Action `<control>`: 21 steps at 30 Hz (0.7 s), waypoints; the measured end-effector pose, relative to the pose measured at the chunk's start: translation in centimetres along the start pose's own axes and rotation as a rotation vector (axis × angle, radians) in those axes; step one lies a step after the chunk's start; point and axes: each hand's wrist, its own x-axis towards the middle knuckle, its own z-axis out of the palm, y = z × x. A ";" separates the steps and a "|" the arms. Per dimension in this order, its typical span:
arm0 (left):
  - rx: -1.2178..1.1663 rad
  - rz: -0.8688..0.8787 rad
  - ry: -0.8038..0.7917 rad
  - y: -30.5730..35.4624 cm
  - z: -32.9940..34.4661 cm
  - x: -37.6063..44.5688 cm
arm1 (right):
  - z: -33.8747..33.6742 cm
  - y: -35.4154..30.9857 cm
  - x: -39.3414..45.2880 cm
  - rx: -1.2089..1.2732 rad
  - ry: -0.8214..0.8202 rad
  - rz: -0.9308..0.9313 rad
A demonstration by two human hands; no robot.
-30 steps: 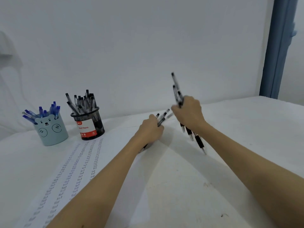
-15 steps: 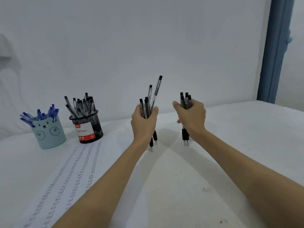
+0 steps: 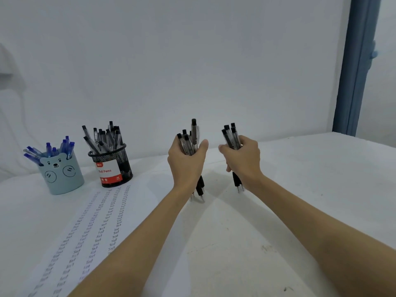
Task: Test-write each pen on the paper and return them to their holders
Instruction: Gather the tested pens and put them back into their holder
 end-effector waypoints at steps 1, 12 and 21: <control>-0.004 0.014 0.016 0.1 0.0 0.0 | 0.0 -0.2 -0.1 0.013 0.023 -0.012; -0.083 -0.062 0.004 0.2 -0.2 -0.1 | 0.0 -0.6 -0.7 0.186 0.000 0.072; -0.054 -0.068 0.004 0.0 0.3 -0.6 | 0.1 -0.9 -1.0 0.252 -0.033 0.167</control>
